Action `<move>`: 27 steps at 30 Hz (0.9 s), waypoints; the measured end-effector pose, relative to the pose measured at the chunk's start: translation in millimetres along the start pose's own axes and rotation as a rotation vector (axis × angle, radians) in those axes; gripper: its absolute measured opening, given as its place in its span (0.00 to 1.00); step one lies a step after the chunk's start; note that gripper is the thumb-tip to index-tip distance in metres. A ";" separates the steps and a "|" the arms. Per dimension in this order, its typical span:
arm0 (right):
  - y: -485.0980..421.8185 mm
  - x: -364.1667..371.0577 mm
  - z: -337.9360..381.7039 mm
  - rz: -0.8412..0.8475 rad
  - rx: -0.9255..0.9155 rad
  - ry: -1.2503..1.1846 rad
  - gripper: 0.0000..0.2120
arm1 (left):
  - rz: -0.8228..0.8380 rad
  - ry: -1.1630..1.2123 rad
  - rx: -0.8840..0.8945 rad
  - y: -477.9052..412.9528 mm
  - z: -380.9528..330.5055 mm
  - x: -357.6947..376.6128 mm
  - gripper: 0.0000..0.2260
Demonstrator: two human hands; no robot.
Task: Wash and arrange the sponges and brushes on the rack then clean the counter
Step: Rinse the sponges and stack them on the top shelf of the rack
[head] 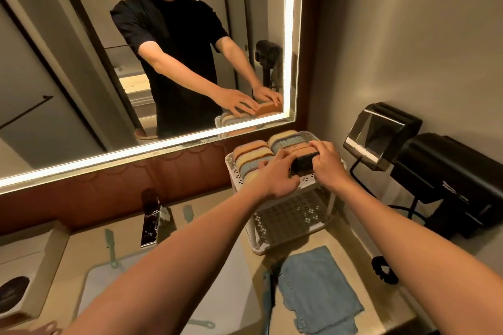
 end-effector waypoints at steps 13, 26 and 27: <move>1.7 19.7 4.1 0.087 -0.047 0.195 0.31 | -0.103 -0.087 0.081 -2.4 32.1 15.1 0.25; 18.8 14.0 52.5 -0.032 -0.210 0.311 0.28 | -0.140 -0.114 0.009 24.3 59.8 -26.0 0.30; 20.5 16.6 60.7 -0.027 -0.222 0.302 0.28 | -0.150 -0.121 0.008 28.3 63.3 -30.4 0.30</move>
Point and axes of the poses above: each hand's wrist, its own y-axis away from the middle knuckle, its own x-axis out of the palm, z = x × y, the point moved 2 cm from there along -y, towards the middle knuckle, and after that the axes turned 14 degrees about y, right-handed, at the moved point
